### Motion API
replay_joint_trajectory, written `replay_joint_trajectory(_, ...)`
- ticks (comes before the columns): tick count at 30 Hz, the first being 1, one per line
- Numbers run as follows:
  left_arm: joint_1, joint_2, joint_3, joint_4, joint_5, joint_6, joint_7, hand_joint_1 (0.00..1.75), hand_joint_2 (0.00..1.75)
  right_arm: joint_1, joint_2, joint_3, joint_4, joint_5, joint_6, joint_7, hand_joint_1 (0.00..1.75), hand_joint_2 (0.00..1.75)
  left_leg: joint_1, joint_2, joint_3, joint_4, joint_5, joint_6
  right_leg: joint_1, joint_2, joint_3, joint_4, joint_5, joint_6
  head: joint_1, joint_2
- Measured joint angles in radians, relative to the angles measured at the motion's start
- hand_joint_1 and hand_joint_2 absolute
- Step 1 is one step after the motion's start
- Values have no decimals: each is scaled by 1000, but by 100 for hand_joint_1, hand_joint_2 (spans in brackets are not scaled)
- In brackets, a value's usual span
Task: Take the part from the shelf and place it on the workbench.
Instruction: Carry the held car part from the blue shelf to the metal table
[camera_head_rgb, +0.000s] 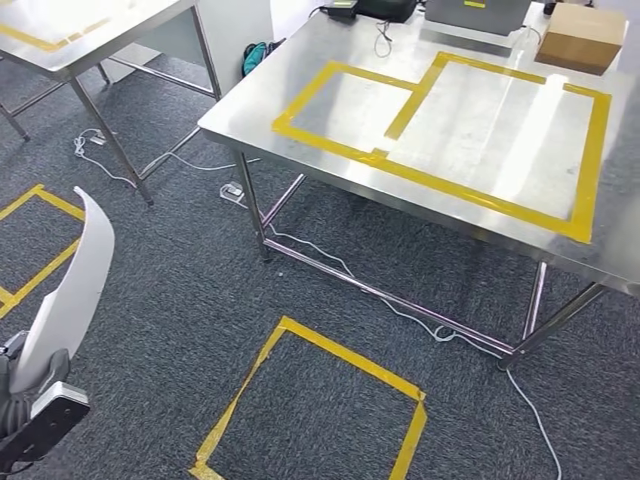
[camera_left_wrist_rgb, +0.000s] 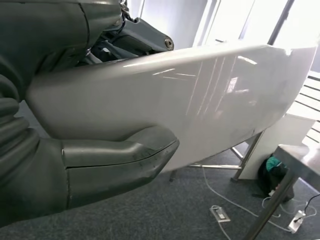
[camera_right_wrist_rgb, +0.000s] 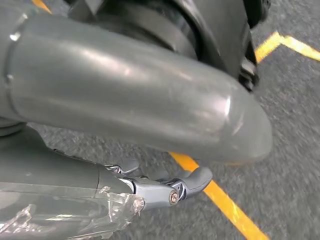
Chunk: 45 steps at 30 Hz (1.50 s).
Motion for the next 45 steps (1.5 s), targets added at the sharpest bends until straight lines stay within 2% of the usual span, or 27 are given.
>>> replay_joint_trajectory(3,-2,3,-2,2,1,0,0,175,175,-3,0,0,-1,1,0,0,0,0,1,-1,-110,192,-69,-8,1,2,9,-1,-9,-11,-1,0)
replay_joint_trajectory(4,-2,3,-2,3,1,0,1,175,175,-3,0,0,-1,2,0,0,0,0,1,-1,-134,221,-64,-9,0,4,14,-1,-12,-11,-1,0)
replay_joint_trajectory(5,-2,3,-3,4,1,0,2,175,175,-3,0,0,-1,3,0,1,0,0,1,-1,-139,212,-38,-9,0,6,19,-1,-17,-10,-2,0)
replay_joint_trajectory(7,-2,4,-4,5,0,0,4,175,175,-2,0,0,-1,4,0,3,0,0,2,0,-99,100,49,-7,-2,11,33,-1,-27,-4,-2,0)
replay_joint_trajectory(9,-4,4,-5,6,0,0,5,175,175,-5,-1,-1,0,5,0,6,0,0,2,-2,-49,-16,92,-2,2,16,37,2,-40,7,-3,0)
replay_joint_trajectory(11,-7,6,-6,8,2,-2,7,175,175,-7,-1,-2,0,4,2,8,0,0,-1,-4,-34,-53,84,10,6,18,36,0,-49,18,-3,0)
replay_joint_trajectory(14,-9,8,-7,9,4,-3,13,175,175,-8,0,-3,0,3,6,9,0,0,1,-3,-29,-56,80,30,3,13,32,17,-65,32,1,0)
replay_joint_trajectory(15,-10,8,-8,9,4,-3,14,175,175,-9,0,-3,0,3,7,9,0,0,3,-2,-26,-57,79,37,3,9,14,57,-86,37,2,0)
replay_joint_trajectory(17,-11,8,-10,9,4,-3,15,175,175,-10,0,-5,0,2,8,9,0,0,1,-1,-20,-57,72,46,2,3,-58,192,-145,43,5,0)
replay_joint_trajectory(18,-11,7,-10,9,4,-3,15,175,175,-9,0,-5,0,2,9,9,0,0,0,-1,-16,-57,68,48,2,3,-98,257,-164,45,5,0)
replay_joint_trajectory(19,-11,7,-11,10,4,-4,15,175,175,-8,0,-6,0,3,9,10,0,0,0,-1,-10,-57,63,48,2,3,-126,294,-165,45,5,0)
replay_joint_trajectory(20,-11,7,-11,10,4,-4,15,175,175,-8,0,-6,0,3,9,10,0,0,-1,-1,-3,-57,57,48,2,3,-135,291,-143,44,5,0)
replay_joint_trajectory(21,-11,7,-11,10,4,-4,15,175,175,-8,0,-6,0,3,9,10,0,0,-1,-2,7,-57,50,47,2,3,-124,247,-102,42,5,0)
replay_joint_trajectory(23,-12,7,-12,10,4,-4,15,175,175,-8,0,-6,0,3,9,10,0,0,-1,-3,27,-57,35,41,3,1,-71,113,-19,37,5,0)
replay_joint_trajectory(25,-13,8,-12,10,4,-4,15,175,175,-10,1,-6,2,3,9,10,0,0,-4,-4,36,-58,25,32,6,1,-34,35,8,32,4,0)
replay_joint_trajectory(28,-14,9,-14,10,5,-4,15,175,175,-10,0,-7,3,3,9,10,0,0,-2,-4,41,-65,20,15,8,4,-24,19,3,17,0,0)
replay_joint_trajectory(30,-15,10,-14,10,6,-4,14,175,175,-10,0,-7,3,3,10,10,0,0,-1,-4,25,-26,-3,4,4,4,-13,8,3,2,-4,0)
replay_joint_trajectory(31,-15,10,-14,10,6,-4,14,175,175,-11,0,-7,3,3,10,10,0,0,0,-4,-2,26,-27,0,3,4,-7,4,1,-4,-7,0)
replay_joint_trajectory(33,-15,11,-14,11,7,-5,15,175,175,-12,0,-8,3,3,10,10,0,0,0,-4,-85,164,-75,-5,3,4,2,3,-7,-11,-8,0)
replay_joint_trajectory(34,-15,11,-14,11,7,-5,15,175,175,-12,0,-8,3,3,10,10,0,0,0,-3,-119,212,-81,-7,3,4,7,3,-12,-12,-9,0)
replay_joint_trajectory(35,-14,12,-14,12,7,-5,15,175,175,-11,0,-8,3,3,10,10,0,0,1,-3,-137,225,-65,-8,2,5,13,3,-17,-12,-8,0)
replay_joint_trajectory(36,-14,12,-15,12,7,-5,15,175,175,-10,0,-8,3,3,10,10,0,0,1,-3,-135,197,-28,-8,1,6,21,3,-23,-11,-9,0)
replay_joint_trajectory(38,-15,12,-15,13,7,-5,15,175,175,-10,0,-8,3,3,10,10,0,0,1,-3,-90,73,61,-6,1,9,35,3,-36,-3,-9,0)
replay_joint_trajectory(39,-15,12,-15,13,7,-5,15,175,175,-11,0,-8,3,3,10,10,0,0,1,-4,-65,11,85,-4,2,11,37,5,-44,3,-10,0)
replay_joint_trajectory(41,-16,12,-15,14,7,-5,15,175,175,-11,0,-8,3,2,11,10,0,0,0,-4,-43,-43,88,5,7,13,36,5,-54,13,-10,0)
replay_joint_trajectory(43,-15,12,-15,15,6,-5,16,175,175,-11,0,-9,3,-3,13,9,0,0,1,-6,-40,-49,80,18,8,12,41,2,-59,22,-8,0)
replay_joint_trajectory(45,-14,11,-15,15,6,-4,16,175,175,-12,1,-11,3,-11,17,9,0,0,3,-5,-33,-52,75,32,6,8,30,35,-80,31,-3,0)
